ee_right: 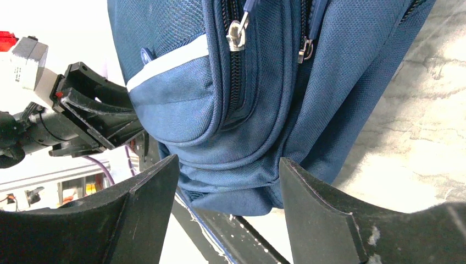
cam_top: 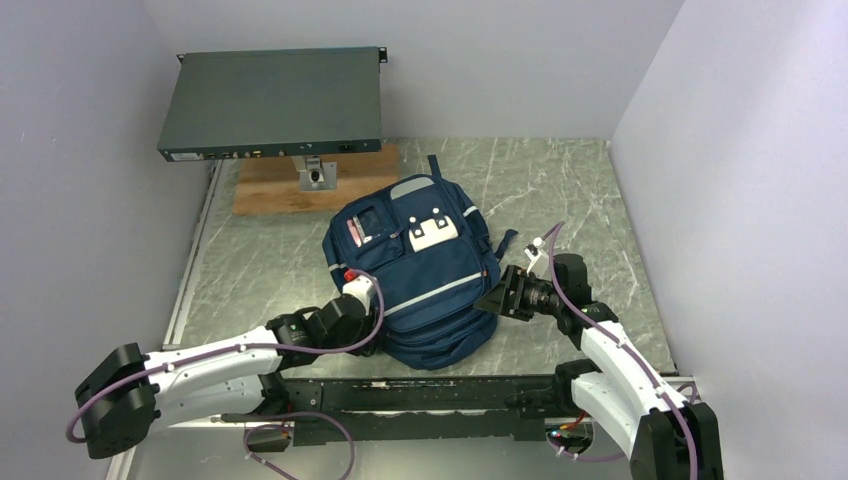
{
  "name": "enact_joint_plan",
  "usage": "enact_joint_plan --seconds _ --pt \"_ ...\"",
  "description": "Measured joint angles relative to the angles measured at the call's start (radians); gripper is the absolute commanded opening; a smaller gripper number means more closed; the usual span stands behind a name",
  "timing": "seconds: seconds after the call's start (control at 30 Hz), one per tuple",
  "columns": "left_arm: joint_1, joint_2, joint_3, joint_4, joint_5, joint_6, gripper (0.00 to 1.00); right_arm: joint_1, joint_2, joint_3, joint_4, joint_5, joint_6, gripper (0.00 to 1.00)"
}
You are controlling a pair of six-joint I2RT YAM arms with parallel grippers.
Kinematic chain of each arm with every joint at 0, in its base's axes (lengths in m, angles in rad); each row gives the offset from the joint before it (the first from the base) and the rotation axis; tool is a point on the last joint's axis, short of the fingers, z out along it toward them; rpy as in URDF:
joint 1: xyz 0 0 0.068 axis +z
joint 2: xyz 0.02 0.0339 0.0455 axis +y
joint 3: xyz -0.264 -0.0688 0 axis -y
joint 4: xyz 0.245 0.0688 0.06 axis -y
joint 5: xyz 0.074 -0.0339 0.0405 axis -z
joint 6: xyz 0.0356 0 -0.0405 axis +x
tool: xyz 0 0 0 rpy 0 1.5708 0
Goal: Pack the student bag
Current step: Zip the student bag at the center of the board.
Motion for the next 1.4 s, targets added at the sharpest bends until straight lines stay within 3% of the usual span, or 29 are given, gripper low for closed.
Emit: enact_joint_plan --seconds 0.07,0.27,0.37,0.47,0.6,0.9,1.33,1.4 --pt "0.0 -0.008 -0.003 -0.003 0.0 -0.007 0.45 0.0 0.004 0.0 0.0 -0.002 0.0 0.69" --pt "-0.002 -0.066 -0.008 -0.074 -0.037 -0.054 0.76 0.0 0.014 0.0 0.003 -0.007 0.003 0.69" --pt "-0.002 -0.117 -0.019 -0.116 -0.054 -0.084 0.81 0.0 0.014 -0.003 0.005 -0.008 0.003 0.69" --pt "-0.003 -0.171 -0.034 -0.143 -0.057 -0.097 0.75 0.0 0.018 -0.006 0.005 -0.012 0.003 0.68" --pt "-0.01 -0.176 -0.034 -0.192 -0.056 -0.104 0.58 0.0 0.034 -0.006 0.011 -0.017 0.003 0.68" --pt "-0.056 -0.043 0.01 -0.215 -0.12 -0.062 0.66 0.0 0.039 -0.015 0.019 -0.023 0.003 0.68" --pt "-0.121 0.158 0.073 -0.084 -0.225 0.138 0.52 0.0 0.04 -0.033 0.032 -0.051 0.031 0.68" --pt "-0.132 0.164 0.073 -0.061 -0.237 0.166 0.44 0.0 0.047 -0.038 0.039 -0.056 0.037 0.68"
